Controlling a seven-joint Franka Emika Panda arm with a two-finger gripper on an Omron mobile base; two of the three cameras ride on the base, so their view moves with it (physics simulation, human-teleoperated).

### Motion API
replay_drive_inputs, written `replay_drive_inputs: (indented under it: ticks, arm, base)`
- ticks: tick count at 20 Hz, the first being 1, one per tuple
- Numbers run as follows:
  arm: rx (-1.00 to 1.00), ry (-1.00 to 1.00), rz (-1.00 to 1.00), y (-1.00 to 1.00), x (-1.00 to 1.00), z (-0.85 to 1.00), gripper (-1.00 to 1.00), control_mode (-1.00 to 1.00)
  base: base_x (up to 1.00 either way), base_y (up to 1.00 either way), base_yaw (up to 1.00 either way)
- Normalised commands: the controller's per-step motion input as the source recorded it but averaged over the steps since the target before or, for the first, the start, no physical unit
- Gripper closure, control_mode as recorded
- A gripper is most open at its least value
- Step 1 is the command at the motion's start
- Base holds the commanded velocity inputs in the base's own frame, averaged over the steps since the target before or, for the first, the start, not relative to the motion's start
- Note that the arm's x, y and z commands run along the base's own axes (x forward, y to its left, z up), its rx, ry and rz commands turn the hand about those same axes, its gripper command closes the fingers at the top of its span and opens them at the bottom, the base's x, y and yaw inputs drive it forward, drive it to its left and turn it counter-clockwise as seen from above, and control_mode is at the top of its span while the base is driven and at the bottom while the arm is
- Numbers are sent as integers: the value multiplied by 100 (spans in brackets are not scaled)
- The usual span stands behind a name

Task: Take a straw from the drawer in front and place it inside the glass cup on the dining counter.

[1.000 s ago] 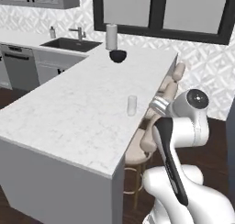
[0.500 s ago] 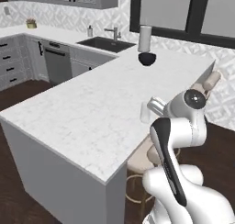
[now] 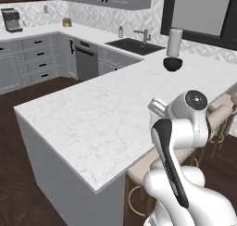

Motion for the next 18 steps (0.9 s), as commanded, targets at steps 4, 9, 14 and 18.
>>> replay_drive_inputs:
  ticks: [4,9,14,18]
  arm:
    - [0,0,0,0,0,0,100,100]
    - [0,0,0,0,0,0,100,100]
    - [-1,0,7,-4,2,-6,100,-100]
    - [-22,-7,29,-29,1,-22,100,-100]
  base:
    - [27,-29,39]
    - [27,-28,41]
    - [14,-16,32]
    - [0,0,0]
